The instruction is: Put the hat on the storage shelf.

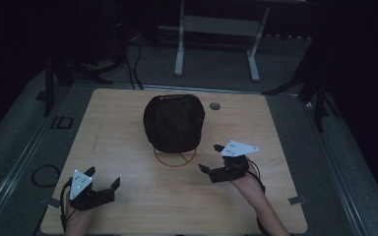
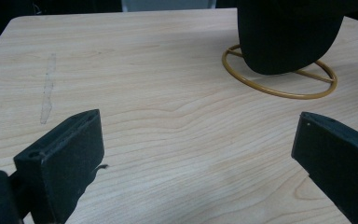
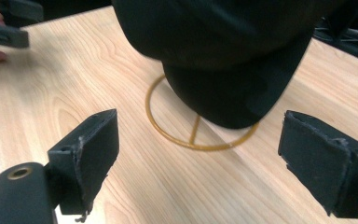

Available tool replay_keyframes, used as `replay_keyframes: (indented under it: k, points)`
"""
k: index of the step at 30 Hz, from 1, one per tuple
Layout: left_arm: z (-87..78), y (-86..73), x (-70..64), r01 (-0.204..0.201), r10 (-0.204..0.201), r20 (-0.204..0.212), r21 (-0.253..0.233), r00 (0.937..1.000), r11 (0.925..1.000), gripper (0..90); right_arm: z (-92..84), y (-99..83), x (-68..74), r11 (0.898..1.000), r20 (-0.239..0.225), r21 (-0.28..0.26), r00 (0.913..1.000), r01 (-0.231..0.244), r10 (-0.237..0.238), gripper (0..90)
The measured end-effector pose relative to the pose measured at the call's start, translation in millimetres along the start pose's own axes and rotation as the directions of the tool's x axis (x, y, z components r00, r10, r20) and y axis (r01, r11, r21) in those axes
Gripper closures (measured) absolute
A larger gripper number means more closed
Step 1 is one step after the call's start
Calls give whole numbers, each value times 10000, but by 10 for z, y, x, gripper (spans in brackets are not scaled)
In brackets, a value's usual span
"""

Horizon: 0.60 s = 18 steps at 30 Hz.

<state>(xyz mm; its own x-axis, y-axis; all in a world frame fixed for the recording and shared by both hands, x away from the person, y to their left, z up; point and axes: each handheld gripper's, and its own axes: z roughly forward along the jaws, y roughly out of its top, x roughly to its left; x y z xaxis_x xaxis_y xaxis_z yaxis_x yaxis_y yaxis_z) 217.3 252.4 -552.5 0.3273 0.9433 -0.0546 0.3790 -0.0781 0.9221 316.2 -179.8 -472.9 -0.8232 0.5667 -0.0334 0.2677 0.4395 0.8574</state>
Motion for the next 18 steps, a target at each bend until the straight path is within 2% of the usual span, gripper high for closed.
replay_keyframes:
  k: [3, 9, 18]
  points:
    - [0, -1, 0, 8, -8, 0, 1, 10000, 10000, 29, 32, -117, -26, 9998, 0, 110, 9999, -160, 160, 121]
    - [1, -6, 6, 75, -75, 129, -6, 9999, 10000, 29, 102, -266, -26, 9991, -8, 425, 10000, -42, 42, 121]
    - [4, -8, 3, 86, -86, 133, 7, 9999, 10000, 29, 155, -482, -68, 9970, 41, 736, 9997, -258, 256, 121]
